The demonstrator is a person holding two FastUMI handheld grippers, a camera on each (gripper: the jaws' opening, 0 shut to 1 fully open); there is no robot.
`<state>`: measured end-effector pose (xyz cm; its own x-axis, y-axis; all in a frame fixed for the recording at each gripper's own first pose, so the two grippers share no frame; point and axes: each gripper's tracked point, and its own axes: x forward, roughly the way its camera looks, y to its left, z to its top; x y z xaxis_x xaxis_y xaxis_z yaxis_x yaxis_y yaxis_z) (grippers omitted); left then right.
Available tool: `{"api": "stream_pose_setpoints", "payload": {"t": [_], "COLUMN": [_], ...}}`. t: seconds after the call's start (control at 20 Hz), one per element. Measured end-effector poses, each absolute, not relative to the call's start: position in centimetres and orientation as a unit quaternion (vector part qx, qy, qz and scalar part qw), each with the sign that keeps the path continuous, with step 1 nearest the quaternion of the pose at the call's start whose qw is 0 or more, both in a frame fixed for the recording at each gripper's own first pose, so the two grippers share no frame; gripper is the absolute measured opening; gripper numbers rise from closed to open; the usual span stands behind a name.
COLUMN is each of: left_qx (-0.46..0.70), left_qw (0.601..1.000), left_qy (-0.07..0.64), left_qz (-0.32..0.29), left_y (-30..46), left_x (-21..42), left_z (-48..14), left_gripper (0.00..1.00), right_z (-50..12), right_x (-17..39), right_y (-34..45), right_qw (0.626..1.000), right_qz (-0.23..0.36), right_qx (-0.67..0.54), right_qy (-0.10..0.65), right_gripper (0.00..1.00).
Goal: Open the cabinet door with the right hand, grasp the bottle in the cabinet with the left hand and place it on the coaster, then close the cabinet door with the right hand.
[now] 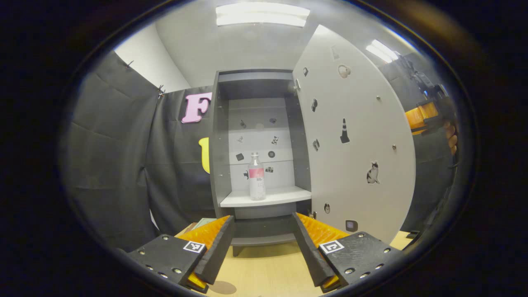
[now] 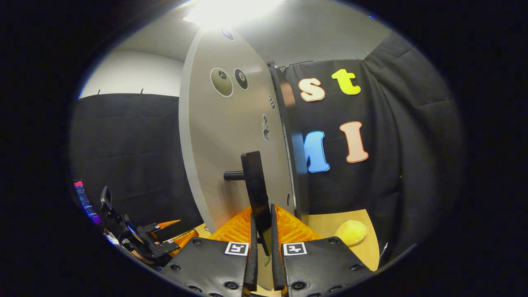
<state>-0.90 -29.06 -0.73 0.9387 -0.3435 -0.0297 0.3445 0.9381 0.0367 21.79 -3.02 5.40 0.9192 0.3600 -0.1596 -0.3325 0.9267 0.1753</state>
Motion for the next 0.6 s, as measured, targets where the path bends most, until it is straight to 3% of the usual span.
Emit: {"api": "stream_pose_setpoints", "payload": {"t": [0.2,0.25,0.4,0.45,0.6], "left_qx": [0.025,0.027,0.027,0.027,0.027], "left_qw": [0.987,0.988,0.990,0.990,0.989], "left_qy": [0.007,0.007,0.007,0.007,0.003], "left_qz": [-0.157,-0.152,-0.142,-0.141,-0.145], "left_y": [-30.3,-30.5,-30.9,-31.1,-31.7], "left_x": [-1.4,-1.3,-0.9,-0.7,-0.2], "left_z": [-0.2,0.0,0.4,0.6,1.8], "left_gripper": [0.82,0.82,0.82,0.87,0.85], "right_z": [4.6,4.2,3.9,3.7,2.6], "right_x": [20.6,20.0,18.3,18.0,18.6], "right_y": [-3.8,-3.8,-4.6,-5.2,-9.2], "right_qw": [0.975,0.972,0.968,0.969,0.981], "right_qz": [0.190,0.204,0.215,0.208,0.146], "right_qx": [0.050,0.053,0.065,0.066,0.045], "right_qy": [0.101,0.109,0.116,0.118,0.115], "right_gripper": [0.13,0.19,0.17,0.17,0.20]}}
